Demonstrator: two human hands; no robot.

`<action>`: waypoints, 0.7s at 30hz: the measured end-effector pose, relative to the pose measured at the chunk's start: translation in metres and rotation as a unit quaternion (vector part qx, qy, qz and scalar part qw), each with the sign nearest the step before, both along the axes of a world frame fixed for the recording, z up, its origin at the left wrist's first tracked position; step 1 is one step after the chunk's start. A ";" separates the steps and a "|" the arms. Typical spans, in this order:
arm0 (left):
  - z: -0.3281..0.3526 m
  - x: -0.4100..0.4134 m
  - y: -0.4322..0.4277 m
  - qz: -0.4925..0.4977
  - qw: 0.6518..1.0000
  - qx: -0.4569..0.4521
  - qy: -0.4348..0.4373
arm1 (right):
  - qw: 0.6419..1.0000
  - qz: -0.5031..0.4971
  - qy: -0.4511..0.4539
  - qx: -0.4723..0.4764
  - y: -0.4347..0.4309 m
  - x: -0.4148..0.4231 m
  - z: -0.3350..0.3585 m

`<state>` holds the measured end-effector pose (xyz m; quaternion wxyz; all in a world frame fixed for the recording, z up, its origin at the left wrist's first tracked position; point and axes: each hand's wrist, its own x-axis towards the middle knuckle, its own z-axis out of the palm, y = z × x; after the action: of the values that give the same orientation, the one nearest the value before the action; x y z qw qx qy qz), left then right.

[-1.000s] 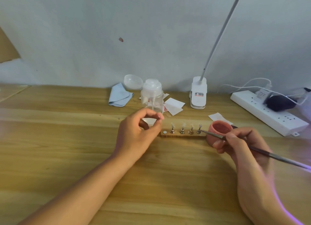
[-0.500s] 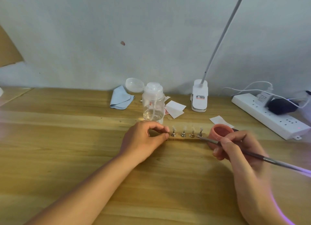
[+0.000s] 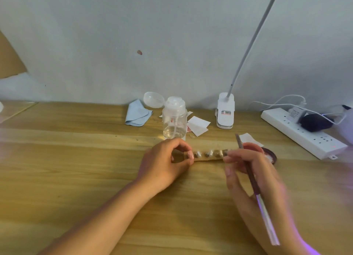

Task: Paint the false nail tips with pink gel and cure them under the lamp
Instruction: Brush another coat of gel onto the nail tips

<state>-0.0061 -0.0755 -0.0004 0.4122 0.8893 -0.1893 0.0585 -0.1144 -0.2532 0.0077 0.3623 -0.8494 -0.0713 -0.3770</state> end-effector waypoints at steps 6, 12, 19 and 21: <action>0.000 -0.001 -0.001 -0.011 0.999 -0.015 -0.028 | 0.968 -0.040 0.050 -0.243 0.006 0.019 0.014; -0.001 -0.001 -0.002 -0.010 1.000 -0.011 -0.025 | 0.968 -0.026 0.067 -0.240 0.026 0.041 0.022; -0.004 0.002 -0.001 -0.008 1.000 -0.022 -0.021 | 0.983 -0.062 0.032 -0.170 0.021 0.037 0.018; -0.004 0.002 -0.001 -0.007 1.000 -0.023 -0.017 | 0.998 -0.031 0.037 -0.048 0.016 0.028 0.017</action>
<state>-0.0039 -0.0763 -0.0048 0.4301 0.8768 -0.2013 0.0750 -0.0861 -0.2373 0.0244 0.3115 -0.8809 -0.0501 -0.3527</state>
